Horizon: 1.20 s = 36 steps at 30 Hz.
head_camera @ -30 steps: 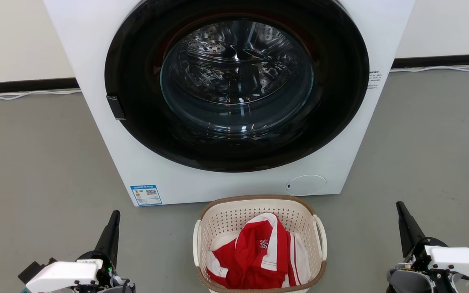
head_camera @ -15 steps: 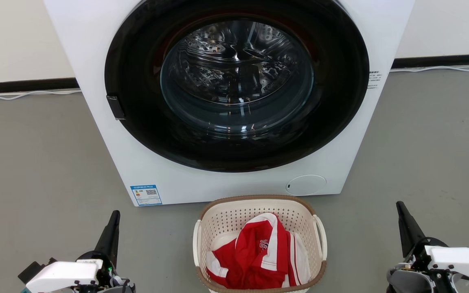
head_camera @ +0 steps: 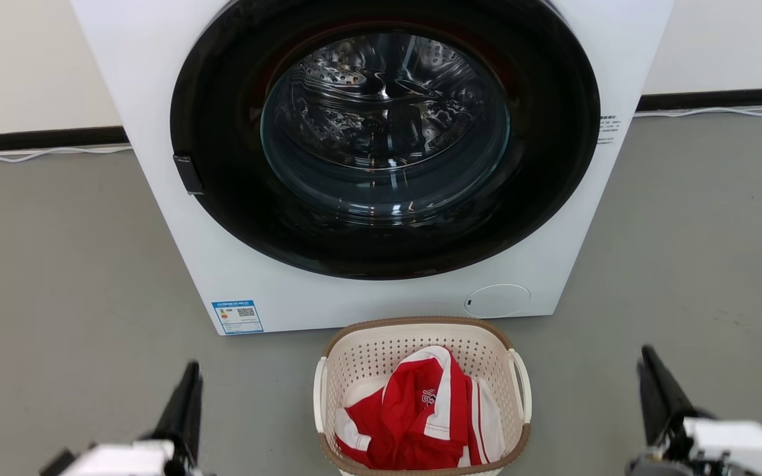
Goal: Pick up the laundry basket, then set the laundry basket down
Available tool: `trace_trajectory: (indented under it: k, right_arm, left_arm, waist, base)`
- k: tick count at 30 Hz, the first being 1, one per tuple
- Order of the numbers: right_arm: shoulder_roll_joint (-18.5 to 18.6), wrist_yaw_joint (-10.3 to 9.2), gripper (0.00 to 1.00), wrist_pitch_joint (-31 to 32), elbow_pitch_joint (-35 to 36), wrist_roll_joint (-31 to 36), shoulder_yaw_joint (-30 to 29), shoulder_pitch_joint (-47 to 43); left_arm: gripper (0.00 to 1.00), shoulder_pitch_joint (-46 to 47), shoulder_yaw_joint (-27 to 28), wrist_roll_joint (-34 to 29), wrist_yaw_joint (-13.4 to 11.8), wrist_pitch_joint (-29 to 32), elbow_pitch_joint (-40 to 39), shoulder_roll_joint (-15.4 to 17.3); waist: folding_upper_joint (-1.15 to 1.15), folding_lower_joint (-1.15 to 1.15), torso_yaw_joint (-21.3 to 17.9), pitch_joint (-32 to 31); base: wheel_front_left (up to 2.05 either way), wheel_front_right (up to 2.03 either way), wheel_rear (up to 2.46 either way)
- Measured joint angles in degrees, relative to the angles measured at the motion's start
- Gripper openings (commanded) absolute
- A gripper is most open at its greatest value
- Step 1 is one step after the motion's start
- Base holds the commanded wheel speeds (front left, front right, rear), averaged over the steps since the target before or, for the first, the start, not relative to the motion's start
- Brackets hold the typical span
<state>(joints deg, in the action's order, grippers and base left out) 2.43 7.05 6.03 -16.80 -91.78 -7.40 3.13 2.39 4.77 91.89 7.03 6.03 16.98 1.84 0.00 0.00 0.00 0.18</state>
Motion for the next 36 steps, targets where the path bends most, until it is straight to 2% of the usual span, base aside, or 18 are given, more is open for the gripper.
trace_trajectory:
  k: [3, 17, 25, 36]
  right_arm:
    - [-0.52, -0.05, 1.00, -0.04, -2.52, 0.00, 0.12, -2.72]
    - [-0.42, -0.05, 1.00, -2.09, -1.52, 1.98, 1.57, -3.08]
    - [-0.33, -0.05, 1.00, -3.24, -0.69, 8.48, 1.49, -3.07]
    - [-0.34, -0.05, 1.00, -5.04, 1.18, 20.63, 1.63, -3.05]
  left_arm:
    - [1.00, -2.91, -0.09, 0.00, -0.04, -0.05, 2.70, -0.43]
    - [1.00, -3.29, -1.41, -0.96, -0.04, -2.32, 2.55, -0.43]
    - [1.00, -3.27, -1.64, -4.31, -0.05, -3.64, 2.55, -0.37]
    - [1.00, -3.22, -2.18, -13.27, -0.89, -5.38, 1.85, -0.30]
  waist:
    - [0.00, 0.00, -0.01, 0.04]
    - [0.00, 0.01, 0.08, 0.00]
    - [0.00, 0.01, 0.15, 0.01]
    - [0.00, 0.01, 0.19, 0.06]
  base:
    - [0.00, 0.00, 0.00]
    - [0.00, 0.00, 0.00]
    - [0.00, 0.00, 0.00]
    - [0.00, 0.00, 0.00]
